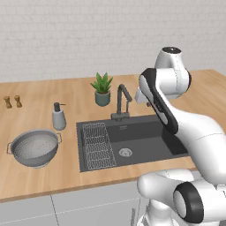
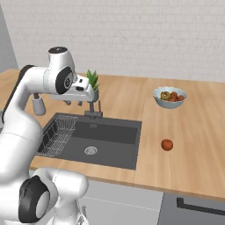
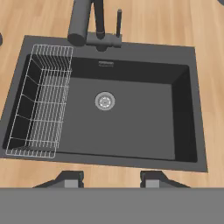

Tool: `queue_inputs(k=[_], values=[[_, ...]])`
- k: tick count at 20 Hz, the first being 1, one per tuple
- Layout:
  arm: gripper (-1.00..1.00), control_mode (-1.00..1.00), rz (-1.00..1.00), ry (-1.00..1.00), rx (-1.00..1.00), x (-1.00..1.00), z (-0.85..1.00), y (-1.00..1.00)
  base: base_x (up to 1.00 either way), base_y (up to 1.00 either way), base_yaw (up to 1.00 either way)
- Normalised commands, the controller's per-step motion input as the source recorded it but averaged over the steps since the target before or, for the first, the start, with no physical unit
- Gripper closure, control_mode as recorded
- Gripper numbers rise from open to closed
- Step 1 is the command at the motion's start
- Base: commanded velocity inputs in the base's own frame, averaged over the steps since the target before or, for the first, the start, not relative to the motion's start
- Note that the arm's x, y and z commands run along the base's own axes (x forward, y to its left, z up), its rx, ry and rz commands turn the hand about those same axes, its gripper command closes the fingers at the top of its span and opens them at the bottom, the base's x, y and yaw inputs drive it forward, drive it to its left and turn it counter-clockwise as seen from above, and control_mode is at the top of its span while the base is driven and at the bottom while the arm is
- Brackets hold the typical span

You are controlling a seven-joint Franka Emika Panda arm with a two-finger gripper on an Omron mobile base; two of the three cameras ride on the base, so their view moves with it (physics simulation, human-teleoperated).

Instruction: Put the colander in the sink, put the orange in the colander, and turn on the sink faucet and pour water over the colander.

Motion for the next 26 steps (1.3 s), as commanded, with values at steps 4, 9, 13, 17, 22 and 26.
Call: queue_inputs(k=[4,9,13,17,22,26], values=[[-1.00,-1.00,-0.03,0.00,0.00,0.00,-0.03,0.36,0.00,0.00,0.00],[-1.00,-1.00,-0.02,0.00,0.00,0.00,-0.19,1.00,0.00,0.00,0.00],[-1.00,-1.00,0.00,0.00,0.00,0.00,-0.23,1.00,0.00,0.00,0.00],[-1.00,-1.00,0.00,0.00,0.00,0.00,-0.28,1.00,0.00,0.00,0.00],[-1.00,-1.00,0.00,0.00,0.00,0.00,-0.29,0.99,0.00,0.00,0.00],[-1.00,-1.00,0.00,0.00,0.00,0.00,-0.29,0.97,0.00,0.00,0.00]])
